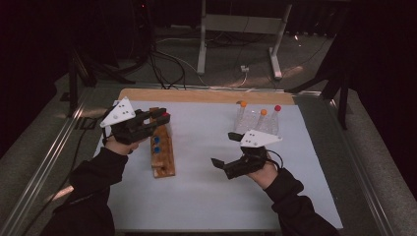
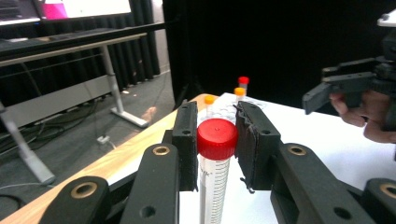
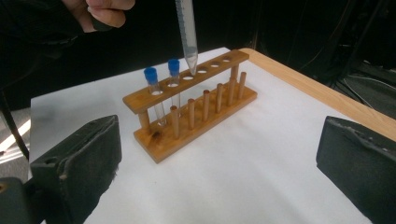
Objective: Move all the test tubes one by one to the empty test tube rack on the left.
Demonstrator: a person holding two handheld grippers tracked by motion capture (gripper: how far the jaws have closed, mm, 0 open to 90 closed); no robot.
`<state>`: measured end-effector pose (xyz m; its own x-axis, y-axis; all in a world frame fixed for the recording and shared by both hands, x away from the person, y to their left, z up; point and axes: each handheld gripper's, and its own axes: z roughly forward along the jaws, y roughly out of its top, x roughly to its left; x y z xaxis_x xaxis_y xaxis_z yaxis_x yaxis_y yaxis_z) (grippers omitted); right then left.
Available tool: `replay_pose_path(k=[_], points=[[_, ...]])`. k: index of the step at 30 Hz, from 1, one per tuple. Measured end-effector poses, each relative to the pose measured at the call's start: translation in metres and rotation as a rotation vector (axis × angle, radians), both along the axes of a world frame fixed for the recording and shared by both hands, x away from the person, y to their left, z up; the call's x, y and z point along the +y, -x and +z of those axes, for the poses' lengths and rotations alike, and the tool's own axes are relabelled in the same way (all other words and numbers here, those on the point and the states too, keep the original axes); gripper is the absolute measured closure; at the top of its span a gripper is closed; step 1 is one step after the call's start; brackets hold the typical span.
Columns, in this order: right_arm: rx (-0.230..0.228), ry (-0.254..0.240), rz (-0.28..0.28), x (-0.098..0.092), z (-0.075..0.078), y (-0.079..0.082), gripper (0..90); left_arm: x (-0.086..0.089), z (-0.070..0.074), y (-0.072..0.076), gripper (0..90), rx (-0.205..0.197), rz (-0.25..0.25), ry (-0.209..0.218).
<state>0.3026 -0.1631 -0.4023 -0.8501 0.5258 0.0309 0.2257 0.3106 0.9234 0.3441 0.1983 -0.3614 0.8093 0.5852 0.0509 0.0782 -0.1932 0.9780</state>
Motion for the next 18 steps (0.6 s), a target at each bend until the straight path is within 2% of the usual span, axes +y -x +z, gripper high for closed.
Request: replay_pose_path(k=[4, 9, 14, 18], points=[[-0.006, 0.006, 0.001, -0.001, -0.001, -0.001, 0.1, 0.009, 0.000, -0.002, 71.8, -0.007, 0.028, -0.021], [-0.003, 0.004, 0.006, -0.002, -0.003, -0.001, 0.1, 0.021, -0.005, -0.007, 71.8, 0.010, 0.061, 0.000], [-0.002, -0.001, 0.007, -0.003, -0.003, -0.001, 0.1, 0.029, -0.012, -0.011, 71.8, 0.023, 0.092, -0.003], [0.006, -0.007, 0.029, -0.004, -0.003, -0.001, 0.1, 0.036, -0.018, -0.013, 71.8, 0.035, 0.112, 0.006]])
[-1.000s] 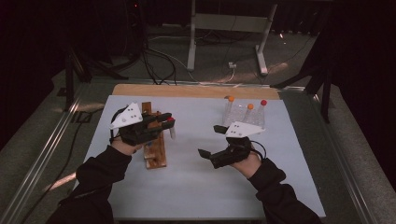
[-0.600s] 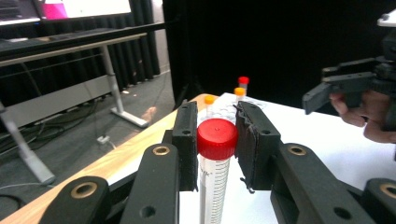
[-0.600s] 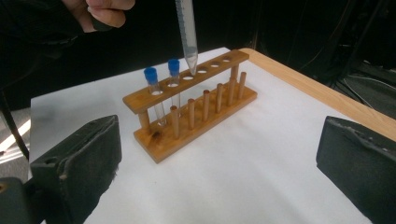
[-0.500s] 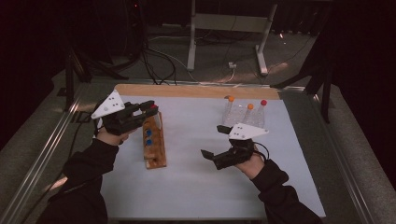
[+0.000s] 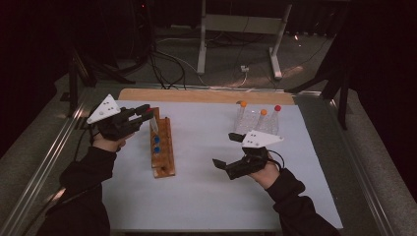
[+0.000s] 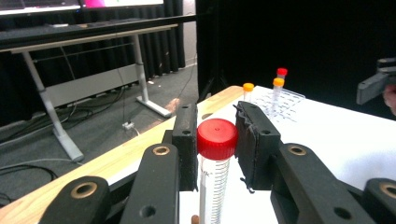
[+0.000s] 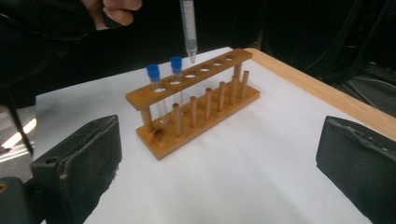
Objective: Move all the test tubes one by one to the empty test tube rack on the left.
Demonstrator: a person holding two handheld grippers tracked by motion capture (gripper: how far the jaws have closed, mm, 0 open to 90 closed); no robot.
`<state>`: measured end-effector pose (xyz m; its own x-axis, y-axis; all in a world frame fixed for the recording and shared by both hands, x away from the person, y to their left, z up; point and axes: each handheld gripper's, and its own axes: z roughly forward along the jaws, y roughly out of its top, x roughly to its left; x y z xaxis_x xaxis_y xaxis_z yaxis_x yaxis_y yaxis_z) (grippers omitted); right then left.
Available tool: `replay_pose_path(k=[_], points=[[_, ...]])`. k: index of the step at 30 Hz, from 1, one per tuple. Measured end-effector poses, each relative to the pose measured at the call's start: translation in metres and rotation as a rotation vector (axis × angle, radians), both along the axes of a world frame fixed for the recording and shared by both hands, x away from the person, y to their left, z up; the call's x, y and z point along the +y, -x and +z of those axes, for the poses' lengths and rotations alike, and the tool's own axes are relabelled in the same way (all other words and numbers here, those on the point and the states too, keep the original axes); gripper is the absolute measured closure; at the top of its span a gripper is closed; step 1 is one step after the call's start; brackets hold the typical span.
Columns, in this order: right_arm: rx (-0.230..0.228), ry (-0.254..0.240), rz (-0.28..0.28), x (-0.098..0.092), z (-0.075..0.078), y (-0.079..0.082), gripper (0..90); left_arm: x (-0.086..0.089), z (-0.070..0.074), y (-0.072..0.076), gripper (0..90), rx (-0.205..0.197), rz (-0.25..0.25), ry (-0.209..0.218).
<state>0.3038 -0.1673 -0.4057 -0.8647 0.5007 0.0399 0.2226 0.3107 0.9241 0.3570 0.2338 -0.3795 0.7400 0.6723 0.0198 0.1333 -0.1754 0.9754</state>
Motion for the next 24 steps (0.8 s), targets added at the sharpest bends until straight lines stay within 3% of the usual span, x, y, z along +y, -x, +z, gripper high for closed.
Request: replay_pose_path(k=[11, 16, 24], points=[[-0.001, 0.015, -0.006, -0.001, -0.002, 0.000, 0.1, 0.003, -0.020, -0.002, 71.8, 0.031, 0.020, -0.013], [-0.002, 0.022, -0.010, -0.001, -0.002, 0.000, 0.1, 0.004, -0.030, -0.003, 71.8, 0.038, 0.029, 0.002], [0.003, 0.026, -0.013, -0.001, -0.003, 0.000, 0.1, 0.002, -0.048, -0.005, 71.8, 0.078, 0.032, -0.008]])
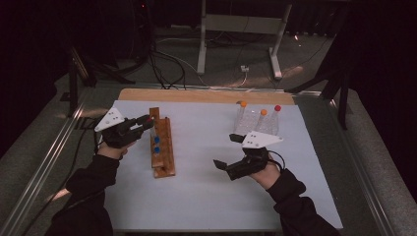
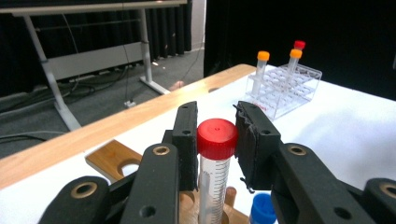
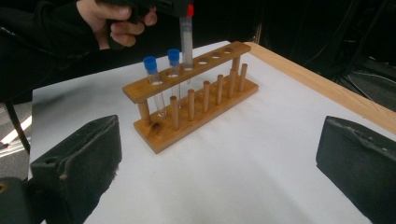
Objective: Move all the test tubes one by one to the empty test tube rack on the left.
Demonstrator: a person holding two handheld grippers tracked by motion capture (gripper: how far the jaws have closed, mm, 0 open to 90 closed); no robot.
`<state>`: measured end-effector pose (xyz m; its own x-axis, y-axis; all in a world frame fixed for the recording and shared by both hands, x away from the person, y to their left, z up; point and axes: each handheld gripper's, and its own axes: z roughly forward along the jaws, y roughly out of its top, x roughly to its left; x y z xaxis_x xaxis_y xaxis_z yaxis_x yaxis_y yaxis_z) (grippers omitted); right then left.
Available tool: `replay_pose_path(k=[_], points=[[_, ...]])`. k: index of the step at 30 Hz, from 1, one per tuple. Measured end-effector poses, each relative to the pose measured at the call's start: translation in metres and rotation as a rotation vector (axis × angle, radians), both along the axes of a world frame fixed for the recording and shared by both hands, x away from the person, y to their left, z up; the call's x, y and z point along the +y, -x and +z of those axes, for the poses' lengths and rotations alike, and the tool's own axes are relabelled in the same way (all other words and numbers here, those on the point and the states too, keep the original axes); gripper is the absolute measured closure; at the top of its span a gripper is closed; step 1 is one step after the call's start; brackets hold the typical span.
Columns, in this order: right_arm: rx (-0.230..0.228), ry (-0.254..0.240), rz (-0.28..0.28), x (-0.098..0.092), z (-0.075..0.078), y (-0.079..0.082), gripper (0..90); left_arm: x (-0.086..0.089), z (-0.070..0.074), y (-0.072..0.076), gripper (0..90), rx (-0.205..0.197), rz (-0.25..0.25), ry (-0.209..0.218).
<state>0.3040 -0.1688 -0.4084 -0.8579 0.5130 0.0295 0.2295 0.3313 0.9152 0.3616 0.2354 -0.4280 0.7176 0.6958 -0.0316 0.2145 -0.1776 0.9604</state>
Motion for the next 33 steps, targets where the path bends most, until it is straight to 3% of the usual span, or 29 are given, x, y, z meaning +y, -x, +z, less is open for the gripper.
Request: replay_pose_path(k=[9, 20, 33], points=[[-0.001, 0.003, -0.001, 0.000, 0.000, 0.000, 0.1, -0.004, -0.016, 0.000, 71.8, 0.031, -0.006, -0.022], [-0.001, 0.004, 0.000, -0.001, 0.000, 0.000, 0.1, -0.006, -0.028, 0.000, 71.8, 0.040, 0.001, -0.025], [-0.003, -0.001, -0.001, -0.002, 0.002, 0.000, 0.1, -0.003, -0.026, -0.002, 70.7, 0.062, 0.015, -0.011]])
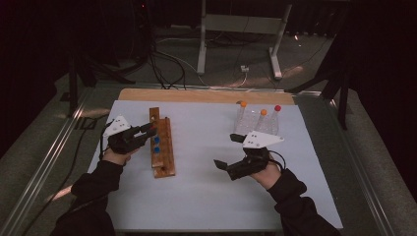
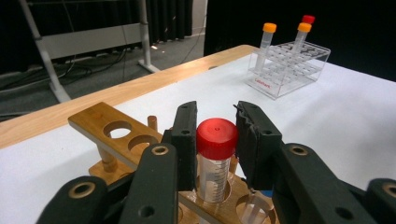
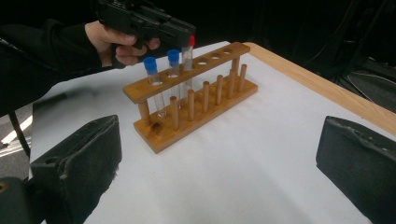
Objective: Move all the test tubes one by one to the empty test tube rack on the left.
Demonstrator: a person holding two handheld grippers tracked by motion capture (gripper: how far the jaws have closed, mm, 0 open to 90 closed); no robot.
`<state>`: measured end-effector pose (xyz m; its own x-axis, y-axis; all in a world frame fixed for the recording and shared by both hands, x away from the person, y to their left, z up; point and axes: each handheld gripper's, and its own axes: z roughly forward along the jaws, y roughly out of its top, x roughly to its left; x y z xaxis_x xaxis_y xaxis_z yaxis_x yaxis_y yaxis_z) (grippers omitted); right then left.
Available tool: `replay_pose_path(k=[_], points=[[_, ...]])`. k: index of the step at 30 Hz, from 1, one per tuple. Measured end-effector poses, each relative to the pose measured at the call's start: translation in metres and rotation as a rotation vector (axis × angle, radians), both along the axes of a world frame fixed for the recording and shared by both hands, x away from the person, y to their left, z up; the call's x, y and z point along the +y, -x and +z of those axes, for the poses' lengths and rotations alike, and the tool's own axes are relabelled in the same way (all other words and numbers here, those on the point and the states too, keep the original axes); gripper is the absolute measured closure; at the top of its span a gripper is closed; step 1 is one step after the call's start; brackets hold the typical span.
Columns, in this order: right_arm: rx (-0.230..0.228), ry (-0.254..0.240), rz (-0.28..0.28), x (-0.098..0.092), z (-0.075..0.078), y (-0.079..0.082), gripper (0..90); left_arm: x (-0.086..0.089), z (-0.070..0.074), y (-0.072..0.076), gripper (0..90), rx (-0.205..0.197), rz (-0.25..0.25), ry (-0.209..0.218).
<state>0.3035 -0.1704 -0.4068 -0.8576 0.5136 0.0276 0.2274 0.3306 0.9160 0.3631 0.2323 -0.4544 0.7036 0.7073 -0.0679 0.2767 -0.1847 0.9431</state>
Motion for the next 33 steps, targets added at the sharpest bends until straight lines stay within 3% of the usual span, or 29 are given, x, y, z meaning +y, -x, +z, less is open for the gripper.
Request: replay_pose_path(k=[2, 6, 12, 16, 17, 20, 24, 29, 33], points=[[0.000, 0.001, 0.000, 0.000, 0.001, 0.000, 0.1, 0.001, 0.002, 0.000, 69.9, -0.001, 0.002, 0.011], [-0.008, -0.006, -0.004, -0.002, 0.003, 0.000, 0.1, 0.005, 0.011, 0.004, 53.7, -0.030, 0.009, 0.058], [-0.068, -0.023, -0.010, -0.010, 0.007, -0.002, 0.1, 0.013, 0.030, 0.016, 35.2, -0.071, -0.017, 0.124], [-0.115, -0.058, -0.016, -0.021, 0.011, -0.005, 0.1, 0.016, 0.036, 0.028, 16.7, -0.069, -0.031, 0.144], [-0.119, -0.064, -0.020, -0.024, 0.013, -0.006, 0.1, 0.017, 0.036, 0.031, 15.9, -0.072, -0.050, 0.151], [-0.106, -0.046, -0.082, -0.035, 0.016, -0.010, 2.9, 0.018, 0.035, 0.039, 4.4, -0.075, -0.071, 0.143], [-0.053, -0.072, -0.146, -0.058, 0.017, -0.021, 4.0, 0.021, 0.032, 0.047, 2.2, -0.076, -0.071, 0.132], [-0.046, -0.017, -0.246, -0.084, 0.012, -0.033, 5.3, 0.023, 0.026, 0.051, 2.0, -0.063, -0.084, 0.132], [-0.030, -0.047, -0.303, -0.103, 0.004, -0.042, 3.4, 0.023, 0.023, 0.052, 2.0, -0.056, -0.083, 0.121]])
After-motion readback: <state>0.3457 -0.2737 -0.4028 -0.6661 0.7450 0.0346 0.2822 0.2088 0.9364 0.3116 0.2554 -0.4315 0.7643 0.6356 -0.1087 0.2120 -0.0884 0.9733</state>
